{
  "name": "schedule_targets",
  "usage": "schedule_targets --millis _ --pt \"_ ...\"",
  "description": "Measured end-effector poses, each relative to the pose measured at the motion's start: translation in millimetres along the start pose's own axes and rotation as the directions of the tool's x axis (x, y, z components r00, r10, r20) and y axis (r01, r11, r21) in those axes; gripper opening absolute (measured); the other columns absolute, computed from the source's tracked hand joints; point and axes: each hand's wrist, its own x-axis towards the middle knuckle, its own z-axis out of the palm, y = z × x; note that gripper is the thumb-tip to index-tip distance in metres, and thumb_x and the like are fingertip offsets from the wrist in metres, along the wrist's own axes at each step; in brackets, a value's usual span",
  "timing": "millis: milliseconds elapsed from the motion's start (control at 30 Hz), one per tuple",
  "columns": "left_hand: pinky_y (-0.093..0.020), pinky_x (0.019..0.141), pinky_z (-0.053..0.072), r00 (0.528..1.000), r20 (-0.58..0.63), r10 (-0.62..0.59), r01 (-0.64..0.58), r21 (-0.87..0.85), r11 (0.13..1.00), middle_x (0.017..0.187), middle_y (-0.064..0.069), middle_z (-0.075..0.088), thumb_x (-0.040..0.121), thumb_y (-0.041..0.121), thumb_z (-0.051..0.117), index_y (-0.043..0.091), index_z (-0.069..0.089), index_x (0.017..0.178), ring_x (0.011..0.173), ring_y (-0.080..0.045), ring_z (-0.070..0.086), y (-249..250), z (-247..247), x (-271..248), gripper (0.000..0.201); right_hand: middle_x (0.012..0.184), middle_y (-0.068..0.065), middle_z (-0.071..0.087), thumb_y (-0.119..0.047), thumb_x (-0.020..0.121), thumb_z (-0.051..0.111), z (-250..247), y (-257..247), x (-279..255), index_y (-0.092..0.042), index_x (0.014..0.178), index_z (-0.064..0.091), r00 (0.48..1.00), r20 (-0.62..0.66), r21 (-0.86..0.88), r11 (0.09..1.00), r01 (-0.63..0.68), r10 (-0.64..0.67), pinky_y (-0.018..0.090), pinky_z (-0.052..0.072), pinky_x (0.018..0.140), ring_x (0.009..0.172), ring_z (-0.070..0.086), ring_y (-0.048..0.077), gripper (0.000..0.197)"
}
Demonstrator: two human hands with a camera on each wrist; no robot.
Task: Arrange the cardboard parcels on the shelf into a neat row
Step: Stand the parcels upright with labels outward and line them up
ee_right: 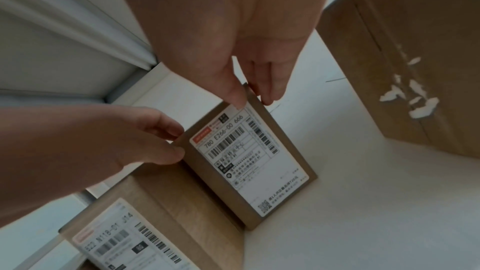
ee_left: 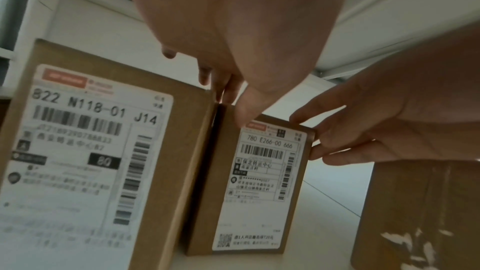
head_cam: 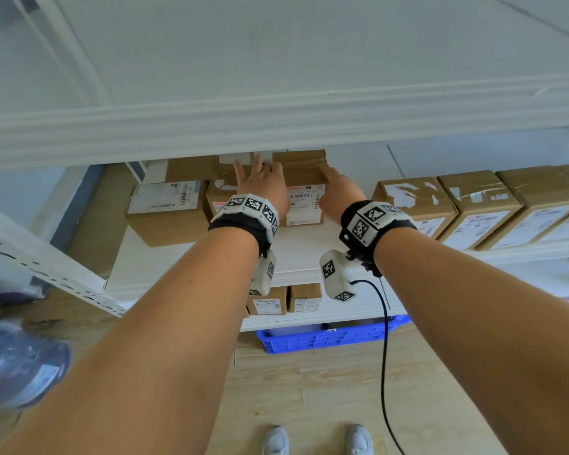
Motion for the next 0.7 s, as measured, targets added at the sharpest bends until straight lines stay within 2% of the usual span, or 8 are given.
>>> schedule_targets --millis 100,233,300,400,533,700 --pt "-0.061 0.116 0.001 0.999 -0.027 0.028 -0.027 0.026 0.999 0.139 -0.011 0.045 0.085 0.017 0.05 0.009 0.036 0.139 0.143 -0.03 0.019 3 -2 2 0.057 0.135 0.012 0.051 0.002 0.089 0.038 -4 2 -6 -0.018 0.148 0.029 0.999 -0.028 0.026 0.999 -0.018 0.019 0.03 0.047 0.078 0.113 0.056 0.029 0.063" --pt "-0.061 0.115 0.005 0.996 -0.075 0.058 -0.057 0.021 0.998 0.131 -0.009 0.052 0.085 0.025 0.056 0.015 0.042 0.134 0.135 -0.031 0.03 9 -2 0 0.052 0.127 0.012 0.056 0.004 0.088 0.037 -11 6 -16 -0.014 0.142 0.037 0.997 -0.069 0.045 0.998 -0.039 0.042 0.029 0.047 0.075 0.106 0.059 0.028 0.057" --pt "-0.061 0.115 0.006 0.993 -0.1 0.069 -0.069 0.012 0.998 0.127 -0.007 0.056 0.085 0.026 0.057 0.017 0.044 0.133 0.133 -0.03 0.032 14 -3 -3 0.051 0.123 0.012 0.059 0.003 0.088 0.037 -14 8 -22 -0.012 0.138 0.04 0.995 -0.089 0.032 0.999 -0.04 0.043 0.03 0.048 0.074 0.102 0.06 0.028 0.052" --pt "-0.06 0.116 0.006 0.993 -0.096 0.07 -0.07 0.007 0.998 0.123 -0.006 0.058 0.085 0.02 0.055 0.018 0.044 0.134 0.134 -0.031 0.032 23 -5 -11 0.051 0.118 0.013 0.06 0.001 0.088 0.039 -17 13 -28 -0.01 0.132 0.044 0.994 -0.099 -0.004 0.999 -0.042 0.042 0.033 0.051 0.078 0.1 0.06 0.028 0.045" --pt "-0.059 0.116 0.004 0.991 -0.096 0.09 -0.087 0.036 0.996 0.12 -0.007 0.06 0.083 0.017 0.056 0.019 0.046 0.134 0.132 -0.03 0.035 37 -6 -23 0.052 0.118 0.017 0.056 -0.002 0.089 0.042 -20 23 -36 -0.009 0.131 0.043 0.993 -0.102 -0.077 0.994 -0.074 0.066 0.035 0.051 0.082 0.101 0.058 0.031 0.043" --pt "-0.051 0.12 0.005 0.977 -0.152 0.147 -0.131 0.11 0.985 0.12 -0.011 0.061 0.082 0.029 0.063 0.014 0.047 0.134 0.128 -0.031 0.041 47 3 -35 0.057 0.12 0.017 0.051 -0.004 0.089 0.044 -24 33 -51 -0.01 0.131 0.042 0.995 -0.082 -0.117 0.99 -0.073 0.064 0.034 0.05 0.08 0.1 0.057 0.031 0.043"
